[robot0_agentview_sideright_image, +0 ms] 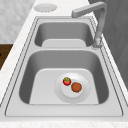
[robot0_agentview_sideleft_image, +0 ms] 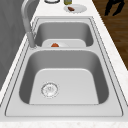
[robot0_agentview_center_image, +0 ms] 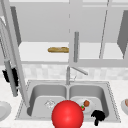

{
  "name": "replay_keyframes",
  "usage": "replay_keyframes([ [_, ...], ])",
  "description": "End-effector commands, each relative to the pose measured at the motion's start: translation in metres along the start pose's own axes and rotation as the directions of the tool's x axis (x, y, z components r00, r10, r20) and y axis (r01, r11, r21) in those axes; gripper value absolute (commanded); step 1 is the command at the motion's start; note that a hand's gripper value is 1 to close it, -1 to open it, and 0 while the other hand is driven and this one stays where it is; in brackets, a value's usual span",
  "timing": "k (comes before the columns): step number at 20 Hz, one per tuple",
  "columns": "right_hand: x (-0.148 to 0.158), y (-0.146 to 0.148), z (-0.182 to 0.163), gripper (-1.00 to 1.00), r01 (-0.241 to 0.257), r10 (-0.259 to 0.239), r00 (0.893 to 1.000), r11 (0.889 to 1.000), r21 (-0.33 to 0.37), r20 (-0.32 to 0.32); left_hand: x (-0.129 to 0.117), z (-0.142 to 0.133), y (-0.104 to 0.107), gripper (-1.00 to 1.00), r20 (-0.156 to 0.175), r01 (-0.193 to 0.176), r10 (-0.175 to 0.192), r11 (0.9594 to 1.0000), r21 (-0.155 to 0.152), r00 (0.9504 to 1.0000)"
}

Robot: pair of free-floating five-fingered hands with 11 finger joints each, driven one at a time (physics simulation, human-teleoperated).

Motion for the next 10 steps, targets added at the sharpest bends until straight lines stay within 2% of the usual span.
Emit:
replay_keyframes([
  [1,0.000,0.000,0.000,0.00,0.000,0.000,1.000,1.000,0.000,0.000,0.001,-0.030,0.005,-1.00,-0.002,0.014,-0.014,0.9996,-0.026,0.9999],
  [5,0.000,0.000,0.000,0.00,0.000,0.000,1.000,1.000,0.000,0.000,0.000,-0.052,0.005,-1.00,-0.055,0.013,-0.015,0.9995,-0.029,0.9984],
  [10,0.000,0.000,0.000,0.00,0.000,0.000,1.000,1.000,0.000,0.000,-0.003,-0.079,0.006,-1.00,-0.119,0.010,-0.014,0.9995,-0.031,0.9928],
])
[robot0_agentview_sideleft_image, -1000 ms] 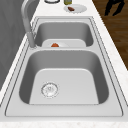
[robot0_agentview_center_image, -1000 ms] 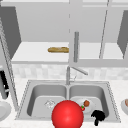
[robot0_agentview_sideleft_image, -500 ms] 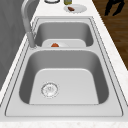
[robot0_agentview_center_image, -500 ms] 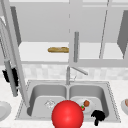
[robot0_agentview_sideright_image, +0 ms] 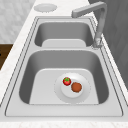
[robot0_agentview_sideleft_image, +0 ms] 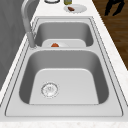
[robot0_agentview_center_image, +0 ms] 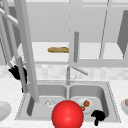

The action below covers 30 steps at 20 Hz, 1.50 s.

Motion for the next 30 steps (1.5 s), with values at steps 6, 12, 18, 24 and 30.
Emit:
replay_keyframes([
  [6,0.000,0.000,0.000,0.00,0.000,0.000,1.000,1.000,0.000,0.000,0.002,-0.057,0.005,-1.00,-0.067,0.014,-0.015,0.9996,-0.024,0.9976],
  [12,0.000,0.000,0.000,0.00,0.000,0.000,1.000,1.000,0.000,0.000,0.000,-0.088,0.005,-1.00,-0.144,0.004,-0.007,0.9997,-0.023,0.9896],
  [18,0.000,0.000,0.000,0.00,0.000,0.000,1.000,1.000,0.000,0.000,-0.008,-0.118,0.007,-1.00,-0.214,0.004,-0.008,0.9998,-0.019,0.9769],
  [24,0.000,0.000,0.000,0.00,0.000,0.000,1.000,1.000,0.000,0.000,-0.020,-0.151,0.010,-1.00,-0.287,0.003,-0.008,0.9999,-0.016,0.9578],
  [30,0.000,0.000,0.000,0.00,0.000,0.000,1.000,1.000,0.000,0.000,-0.033,-0.183,0.012,-1.00,-0.363,-0.002,-0.003,0.9999,-0.013,0.9317],
])
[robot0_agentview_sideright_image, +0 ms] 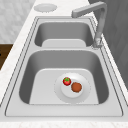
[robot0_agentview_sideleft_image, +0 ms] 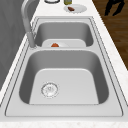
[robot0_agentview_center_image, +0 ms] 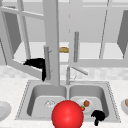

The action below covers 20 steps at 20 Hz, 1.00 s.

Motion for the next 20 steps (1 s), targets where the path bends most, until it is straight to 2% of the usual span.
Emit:
replay_keyframes([
  [1,0.000,0.000,0.000,0.00,0.000,0.000,1.000,1.000,0.000,0.000,0.003,-0.031,0.001,-1.00,-0.002,0.017,-0.017,0.9998,-0.011,0.9999],
  [5,0.000,0.000,0.000,0.00,0.000,0.000,1.000,1.000,0.000,0.000,0.002,-0.053,0.001,-1.00,-0.058,0.012,-0.013,0.9999,-0.009,0.9983],
  [10,0.000,0.000,0.000,0.00,0.000,0.000,1.000,1.000,0.000,0.000,-0.002,-0.081,0.003,-1.00,-0.124,0.006,-0.007,1.0000,-0.007,0.9922],
  [15,0.000,0.000,0.000,0.00,0.000,0.000,1.000,1.000,0.000,0.000,-0.009,-0.109,0.005,-1.00,-0.195,-0.001,0.001,1.0000,-0.002,0.9809],
  [20,0.000,0.000,0.000,0.00,0.000,0.000,1.000,1.000,0.000,0.000,-0.018,-0.137,0.004,-1.00,-0.260,-0.009,0.010,1.0000,0.004,0.9656],
])
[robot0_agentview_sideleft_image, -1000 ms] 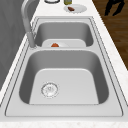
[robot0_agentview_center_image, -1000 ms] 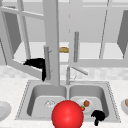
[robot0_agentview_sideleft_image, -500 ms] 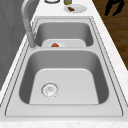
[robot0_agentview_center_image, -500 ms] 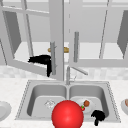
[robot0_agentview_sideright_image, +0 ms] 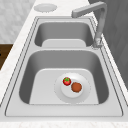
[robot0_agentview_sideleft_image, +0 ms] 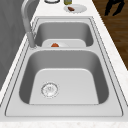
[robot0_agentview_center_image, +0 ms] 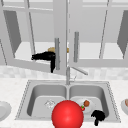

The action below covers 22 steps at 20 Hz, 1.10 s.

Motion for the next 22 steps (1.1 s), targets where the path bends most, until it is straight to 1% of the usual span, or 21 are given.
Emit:
replay_keyframes([
  [1,0.000,0.000,0.000,0.00,0.000,0.000,1.000,1.000,0.000,0.000,0.002,-0.032,-0.004,-1.00,-0.011,0.003,-0.003,1.0000,-0.004,0.9999],
  [5,0.000,0.000,0.000,0.00,0.000,0.000,1.000,1.000,0.000,0.000,0.001,-0.056,-0.005,-1.00,-0.064,0.002,-0.002,1.0000,0.001,0.9980],
  [9,0.000,0.000,0.000,0.00,0.000,0.000,1.000,1.000,0.000,0.000,-0.001,-0.081,-0.008,-1.00,-0.112,0.008,-0.008,1.0000,0.003,0.9936],
  [13,0.000,0.000,0.000,0.00,0.000,0.000,1.000,1.000,0.000,0.000,-0.006,-0.104,-0.010,-1.00,-0.168,0.014,-0.013,0.9999,0.007,0.9856],
  [15,0.000,0.000,0.000,0.00,0.000,0.000,1.000,1.000,0.000,0.000,-0.009,-0.116,-0.010,-1.00,-0.196,0.018,-0.016,0.9998,0.009,0.9805],
  [18,0.000,0.000,0.000,0.00,0.000,0.000,1.000,1.000,0.000,0.000,-0.013,-0.133,-0.012,-1.00,-0.238,0.023,-0.020,0.9997,0.011,0.9710],
  [19,0.000,0.000,0.000,0.00,0.000,0.000,1.000,1.000,0.000,0.000,-0.014,-0.137,-0.012,-1.00,-0.249,0.025,-0.021,0.9996,0.011,0.9683],
  [22,0.000,0.000,0.000,0.00,0.000,0.000,1.000,1.000,0.000,0.000,-0.013,-0.139,-0.014,-1.00,-0.264,0.027,-0.023,0.9996,0.010,0.9644],
])
